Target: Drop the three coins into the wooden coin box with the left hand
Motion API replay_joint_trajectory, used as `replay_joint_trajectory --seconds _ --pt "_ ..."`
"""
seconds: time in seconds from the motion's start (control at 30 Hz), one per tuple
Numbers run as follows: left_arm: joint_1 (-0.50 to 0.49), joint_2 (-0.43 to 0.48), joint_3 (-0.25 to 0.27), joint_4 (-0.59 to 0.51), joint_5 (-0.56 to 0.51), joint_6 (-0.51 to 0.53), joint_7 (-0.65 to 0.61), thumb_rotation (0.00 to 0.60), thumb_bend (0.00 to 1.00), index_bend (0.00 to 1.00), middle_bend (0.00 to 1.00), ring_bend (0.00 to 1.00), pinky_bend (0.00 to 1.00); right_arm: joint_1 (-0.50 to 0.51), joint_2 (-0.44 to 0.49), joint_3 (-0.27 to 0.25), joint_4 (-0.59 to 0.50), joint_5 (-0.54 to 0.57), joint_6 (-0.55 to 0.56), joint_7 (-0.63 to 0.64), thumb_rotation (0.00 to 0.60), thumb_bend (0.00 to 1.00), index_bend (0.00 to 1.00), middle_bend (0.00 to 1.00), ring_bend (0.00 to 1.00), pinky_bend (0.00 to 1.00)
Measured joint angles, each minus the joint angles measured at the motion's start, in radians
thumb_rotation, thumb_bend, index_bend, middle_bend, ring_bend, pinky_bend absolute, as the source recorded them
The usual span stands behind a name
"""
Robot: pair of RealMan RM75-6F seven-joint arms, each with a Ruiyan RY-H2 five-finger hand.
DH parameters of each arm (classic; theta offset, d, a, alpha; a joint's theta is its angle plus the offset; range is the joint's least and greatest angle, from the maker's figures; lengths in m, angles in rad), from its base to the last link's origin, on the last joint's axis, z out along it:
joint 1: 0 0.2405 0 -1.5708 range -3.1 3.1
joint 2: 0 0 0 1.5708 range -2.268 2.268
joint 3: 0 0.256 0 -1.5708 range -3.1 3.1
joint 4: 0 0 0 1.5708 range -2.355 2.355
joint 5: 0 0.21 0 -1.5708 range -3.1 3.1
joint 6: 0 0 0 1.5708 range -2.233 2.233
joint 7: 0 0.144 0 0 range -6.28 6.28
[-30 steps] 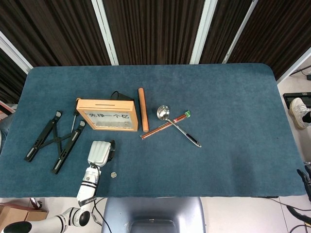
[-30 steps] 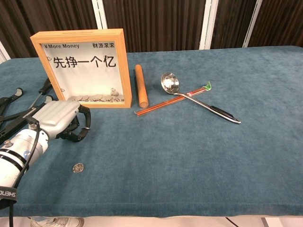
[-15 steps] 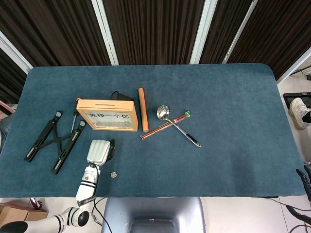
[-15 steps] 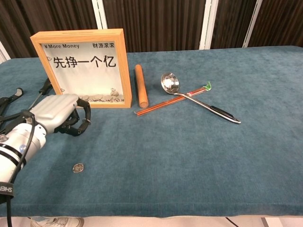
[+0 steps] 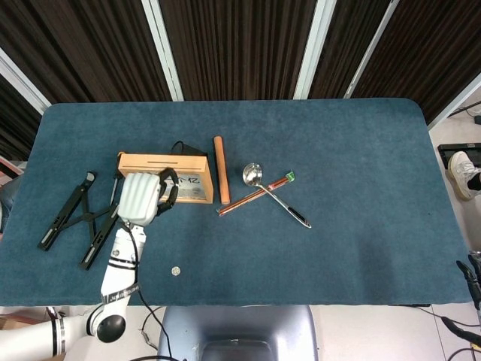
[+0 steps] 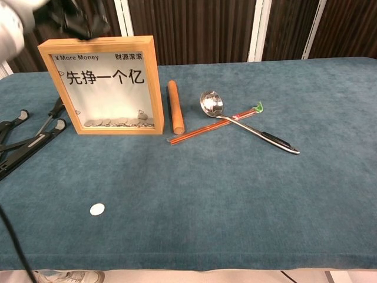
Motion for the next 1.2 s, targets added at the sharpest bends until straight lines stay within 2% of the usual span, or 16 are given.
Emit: replay_joint_trajectory --seconds 0.13,0.3,0.57,0.7,1.03,1.2 --pt "-0.106 0.028 -0.087 -0.001 -0.145 -0.003 0.103 0.6 0.51 0.65 1.0 1.0 1.0 -0.003 0.005 0.001 0.003 0.003 0.007 0.02 0.6 0.21 0.0 0.0 0.0 0.0" --pt "-0.179 0.016 -0.106 0.097 -0.228 -0.007 0.125 0.6 0.52 0.66 1.0 1.0 1.0 -0.004 0.009 0.002 0.007 0.006 0.008 0.03 0.6 0.21 0.0 0.0 0.0 0.0" --pt "-0.224 -0.004 -0.059 0.243 -0.292 -0.047 0.071 0.6 0.52 0.67 1.0 1.0 1.0 -0.004 0.01 0.005 0.007 0.014 0.006 0.034 0.6 0.21 0.0 0.0 0.0 0.0" --pt "-0.228 -0.003 -0.047 0.253 -0.296 -0.054 0.059 0.6 0.52 0.67 1.0 1.0 1.0 -0.003 0.01 0.005 0.006 0.015 0.002 0.03 0.6 0.21 0.0 0.0 0.0 0.0" --pt "-0.23 0.005 0.024 0.275 -0.295 -0.062 0.026 0.6 0.52 0.67 1.0 1.0 1.0 -0.004 0.008 0.005 0.003 0.016 0.003 0.026 0.6 0.21 0.0 0.0 0.0 0.0" --pt "-0.237 0.006 0.036 0.278 -0.301 -0.054 0.02 0.6 0.51 0.67 1.0 1.0 1.0 -0.005 0.01 0.005 0.004 0.014 0.006 0.031 0.6 0.21 0.0 0.0 0.0 0.0"
